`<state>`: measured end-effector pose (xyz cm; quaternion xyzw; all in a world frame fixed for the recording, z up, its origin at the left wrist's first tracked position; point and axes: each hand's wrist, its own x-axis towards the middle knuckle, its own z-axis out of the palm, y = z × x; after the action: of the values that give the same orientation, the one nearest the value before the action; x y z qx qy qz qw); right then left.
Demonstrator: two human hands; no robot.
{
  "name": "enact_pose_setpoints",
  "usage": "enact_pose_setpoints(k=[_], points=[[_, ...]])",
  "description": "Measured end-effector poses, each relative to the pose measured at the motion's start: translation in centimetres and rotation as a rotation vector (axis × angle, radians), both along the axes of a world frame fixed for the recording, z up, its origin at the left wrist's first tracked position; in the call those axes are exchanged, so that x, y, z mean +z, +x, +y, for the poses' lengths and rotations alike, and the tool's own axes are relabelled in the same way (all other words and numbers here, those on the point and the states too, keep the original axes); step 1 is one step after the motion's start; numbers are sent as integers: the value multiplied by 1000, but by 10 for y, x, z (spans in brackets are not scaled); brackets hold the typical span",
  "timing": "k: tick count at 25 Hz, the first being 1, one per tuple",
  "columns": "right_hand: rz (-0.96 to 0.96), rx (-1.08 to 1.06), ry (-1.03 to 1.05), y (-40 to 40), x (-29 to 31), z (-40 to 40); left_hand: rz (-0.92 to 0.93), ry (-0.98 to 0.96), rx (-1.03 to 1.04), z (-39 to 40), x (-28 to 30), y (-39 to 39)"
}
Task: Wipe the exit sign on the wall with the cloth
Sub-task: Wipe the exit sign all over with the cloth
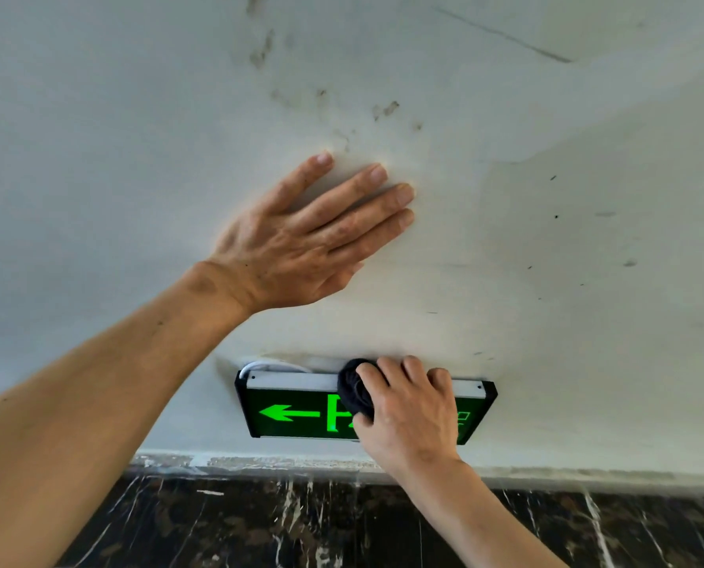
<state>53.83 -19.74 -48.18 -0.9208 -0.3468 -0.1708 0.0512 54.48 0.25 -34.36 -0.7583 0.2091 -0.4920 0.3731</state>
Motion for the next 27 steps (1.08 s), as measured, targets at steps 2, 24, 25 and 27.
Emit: enact_pose_setpoints(k=[2,24,25,27], points=[[-12,-39,-1,7,0,-16,0,3,3,0,0,0],[933,-617,502,-24,-18,-133,-28,14,14,2,-3,3],[885,-614,584,-20,-16,-135,-30,15,20,3,-3,3],[789,-590,733,-10,-9,-139,-33,19,34,3,-3,3]])
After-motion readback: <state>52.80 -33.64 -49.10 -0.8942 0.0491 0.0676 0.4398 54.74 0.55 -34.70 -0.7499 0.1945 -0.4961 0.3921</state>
